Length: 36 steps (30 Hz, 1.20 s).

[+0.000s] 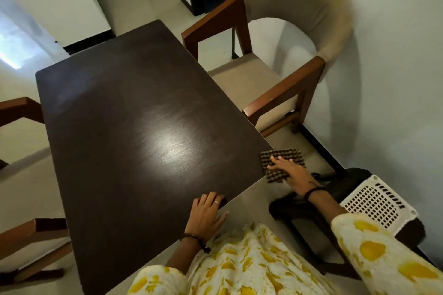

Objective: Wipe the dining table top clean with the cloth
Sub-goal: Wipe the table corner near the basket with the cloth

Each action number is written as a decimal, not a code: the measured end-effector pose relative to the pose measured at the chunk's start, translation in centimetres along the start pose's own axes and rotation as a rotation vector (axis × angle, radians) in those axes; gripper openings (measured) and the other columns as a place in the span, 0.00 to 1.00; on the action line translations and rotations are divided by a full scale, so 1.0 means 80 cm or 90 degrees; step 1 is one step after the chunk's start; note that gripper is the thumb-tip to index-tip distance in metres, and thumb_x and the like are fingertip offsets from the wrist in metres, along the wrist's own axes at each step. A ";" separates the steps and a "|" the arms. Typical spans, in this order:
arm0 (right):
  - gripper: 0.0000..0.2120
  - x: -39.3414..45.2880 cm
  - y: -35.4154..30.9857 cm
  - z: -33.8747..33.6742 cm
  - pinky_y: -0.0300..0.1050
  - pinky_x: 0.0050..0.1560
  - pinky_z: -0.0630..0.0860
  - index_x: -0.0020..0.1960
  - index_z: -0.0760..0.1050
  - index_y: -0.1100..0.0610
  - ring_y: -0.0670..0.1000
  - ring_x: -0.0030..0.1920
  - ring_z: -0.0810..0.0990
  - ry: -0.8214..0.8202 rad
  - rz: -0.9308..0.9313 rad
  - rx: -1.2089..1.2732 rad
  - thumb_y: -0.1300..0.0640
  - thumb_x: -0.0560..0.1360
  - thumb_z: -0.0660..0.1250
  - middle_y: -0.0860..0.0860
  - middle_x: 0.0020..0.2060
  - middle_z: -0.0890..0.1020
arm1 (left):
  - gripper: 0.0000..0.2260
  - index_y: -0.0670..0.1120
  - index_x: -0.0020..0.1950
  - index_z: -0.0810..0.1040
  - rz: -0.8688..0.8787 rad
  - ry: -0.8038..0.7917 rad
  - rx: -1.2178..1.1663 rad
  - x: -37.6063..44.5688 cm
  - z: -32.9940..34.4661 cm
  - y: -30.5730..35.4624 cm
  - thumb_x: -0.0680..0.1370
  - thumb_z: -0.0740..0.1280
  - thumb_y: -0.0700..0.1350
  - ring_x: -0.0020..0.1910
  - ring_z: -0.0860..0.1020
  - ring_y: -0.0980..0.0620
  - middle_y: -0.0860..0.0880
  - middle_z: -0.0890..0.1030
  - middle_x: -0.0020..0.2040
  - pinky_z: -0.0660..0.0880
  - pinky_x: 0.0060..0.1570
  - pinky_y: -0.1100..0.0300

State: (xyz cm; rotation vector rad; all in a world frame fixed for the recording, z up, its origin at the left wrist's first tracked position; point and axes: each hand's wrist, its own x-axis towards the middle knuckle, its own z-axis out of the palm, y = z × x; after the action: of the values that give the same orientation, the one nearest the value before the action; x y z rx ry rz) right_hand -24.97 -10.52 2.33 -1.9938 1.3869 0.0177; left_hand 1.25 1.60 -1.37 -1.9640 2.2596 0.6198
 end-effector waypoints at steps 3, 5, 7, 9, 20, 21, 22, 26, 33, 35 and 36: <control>0.27 0.000 0.001 -0.012 0.46 0.74 0.54 0.69 0.67 0.58 0.55 0.74 0.61 0.028 0.082 0.033 0.75 0.73 0.58 0.56 0.73 0.63 | 0.19 0.51 0.65 0.67 0.047 -0.005 0.005 0.014 -0.009 -0.007 0.78 0.51 0.58 0.55 0.68 0.53 0.52 0.69 0.60 0.63 0.53 0.59; 0.25 -0.008 -0.006 -0.012 0.47 0.71 0.61 0.69 0.68 0.60 0.57 0.70 0.67 0.119 0.156 0.152 0.74 0.74 0.58 0.59 0.69 0.69 | 0.19 0.51 0.64 0.67 0.080 -0.029 0.002 0.020 -0.014 -0.006 0.78 0.51 0.58 0.54 0.68 0.53 0.52 0.69 0.59 0.64 0.53 0.59; 0.22 -0.018 -0.017 -0.008 0.48 0.65 0.67 0.69 0.67 0.63 0.59 0.64 0.72 0.233 0.245 0.348 0.71 0.76 0.58 0.61 0.64 0.75 | 0.19 0.51 0.65 0.66 0.114 -0.046 -0.008 0.025 -0.015 -0.004 0.78 0.51 0.58 0.55 0.68 0.53 0.51 0.69 0.60 0.64 0.54 0.59; 0.19 -0.037 -0.028 0.002 0.47 0.57 0.72 0.67 0.68 0.66 0.58 0.57 0.76 0.335 0.315 0.576 0.69 0.76 0.59 0.60 0.56 0.78 | 0.20 0.52 0.67 0.63 0.147 -0.034 -0.027 0.027 -0.016 0.007 0.78 0.52 0.58 0.58 0.68 0.53 0.51 0.68 0.63 0.64 0.56 0.59; 0.11 -0.129 -0.023 0.042 0.48 0.29 0.81 0.47 0.75 0.59 0.53 0.30 0.84 0.619 0.347 1.418 0.62 0.78 0.54 0.54 0.30 0.85 | 0.39 0.53 0.70 0.34 0.400 -0.011 -0.027 0.079 -0.035 0.105 0.75 0.64 0.52 0.74 0.49 0.53 0.50 0.47 0.76 0.43 0.70 0.58; 0.11 -0.138 -0.016 0.042 0.49 0.29 0.81 0.47 0.75 0.59 0.53 0.30 0.84 0.646 0.328 1.453 0.62 0.78 0.54 0.55 0.30 0.85 | 0.40 0.53 0.70 0.34 0.419 -0.012 -0.015 0.084 -0.033 0.118 0.75 0.64 0.52 0.74 0.48 0.52 0.50 0.46 0.76 0.42 0.70 0.58; 0.11 -0.145 -0.010 0.043 0.49 0.30 0.81 0.48 0.75 0.59 0.54 0.31 0.84 0.667 0.316 1.480 0.62 0.78 0.53 0.55 0.31 0.85 | 0.40 0.52 0.69 0.33 0.436 -0.017 0.002 0.090 -0.032 0.129 0.74 0.65 0.52 0.74 0.48 0.52 0.49 0.46 0.76 0.42 0.70 0.58; 0.11 -0.175 0.041 0.046 0.48 0.33 0.81 0.49 0.75 0.59 0.55 0.37 0.83 0.755 0.305 1.534 0.61 0.78 0.54 0.55 0.32 0.85 | 0.42 0.52 0.69 0.33 0.501 -0.065 0.058 0.117 -0.008 0.203 0.73 0.65 0.54 0.74 0.48 0.51 0.48 0.47 0.76 0.41 0.70 0.56; 0.10 -0.204 0.175 0.036 0.53 0.49 0.77 0.49 0.74 0.58 0.56 0.46 0.77 0.810 0.416 1.550 0.62 0.78 0.54 0.57 0.42 0.82 | 0.43 0.52 0.70 0.33 0.510 -0.154 0.117 0.179 0.056 0.347 0.72 0.65 0.58 0.74 0.47 0.50 0.48 0.47 0.76 0.39 0.69 0.55; 0.10 -0.205 0.203 0.041 0.57 0.58 0.71 0.52 0.74 0.60 0.58 0.48 0.76 0.813 0.469 1.531 0.63 0.77 0.55 0.57 0.46 0.79 | 0.44 0.52 0.71 0.34 0.514 -0.166 0.141 0.192 0.070 0.371 0.72 0.65 0.58 0.74 0.47 0.50 0.49 0.47 0.76 0.39 0.69 0.55; 0.09 -0.207 0.214 0.043 0.58 0.59 0.71 0.53 0.74 0.60 0.59 0.48 0.76 0.823 0.493 1.516 0.64 0.77 0.56 0.57 0.45 0.78 | 0.44 0.51 0.72 0.35 0.514 -0.176 0.151 0.198 0.075 0.379 0.72 0.66 0.57 0.74 0.47 0.50 0.48 0.47 0.76 0.39 0.69 0.54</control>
State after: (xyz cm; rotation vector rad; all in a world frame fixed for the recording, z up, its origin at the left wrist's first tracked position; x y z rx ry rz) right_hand -45.01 1.75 -3.01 0.7633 1.1319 -1.7252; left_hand -31.94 -8.19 -4.50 -0.7541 2.7156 0.5818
